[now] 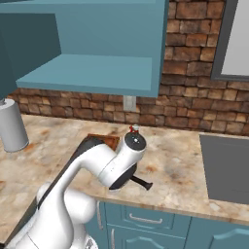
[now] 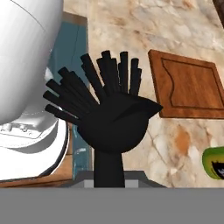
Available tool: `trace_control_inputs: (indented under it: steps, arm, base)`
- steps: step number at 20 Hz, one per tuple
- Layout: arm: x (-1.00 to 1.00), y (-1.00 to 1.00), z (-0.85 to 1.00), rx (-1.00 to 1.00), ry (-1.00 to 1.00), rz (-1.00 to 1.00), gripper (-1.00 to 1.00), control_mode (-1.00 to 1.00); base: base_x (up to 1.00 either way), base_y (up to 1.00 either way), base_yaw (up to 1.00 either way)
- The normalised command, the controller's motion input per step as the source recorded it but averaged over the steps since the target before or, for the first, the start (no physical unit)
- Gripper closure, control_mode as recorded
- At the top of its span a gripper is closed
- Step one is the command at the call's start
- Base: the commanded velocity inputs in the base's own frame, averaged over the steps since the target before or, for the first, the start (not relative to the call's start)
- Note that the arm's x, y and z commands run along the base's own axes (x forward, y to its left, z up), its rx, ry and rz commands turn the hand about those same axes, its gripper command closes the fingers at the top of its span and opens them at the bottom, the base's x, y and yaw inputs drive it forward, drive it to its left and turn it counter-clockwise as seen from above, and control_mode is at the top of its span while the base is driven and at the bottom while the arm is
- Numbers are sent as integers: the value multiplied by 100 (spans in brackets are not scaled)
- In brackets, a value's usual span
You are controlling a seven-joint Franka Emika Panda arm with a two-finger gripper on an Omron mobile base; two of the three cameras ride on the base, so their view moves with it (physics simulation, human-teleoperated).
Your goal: Grab the spray bottle from the cabinet, then place it next to the cutting board for sanitizing. Then grab the dish brush from the countertop next to the sink and place it next to the cutting board.
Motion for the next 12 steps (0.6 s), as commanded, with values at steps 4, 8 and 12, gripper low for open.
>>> trace_control_inputs:
  steps: [4, 8, 12]
  arm:
    - [0, 69, 7, -1, -1, 12, 100, -100]
    - [0, 81, 2, 0, 0, 9, 100, -100]
    - [0, 87, 0, 0, -4, 11, 100, -100]
  base:
    - [0, 0, 0]
    - [0, 0, 0]
    - [0, 0, 0]
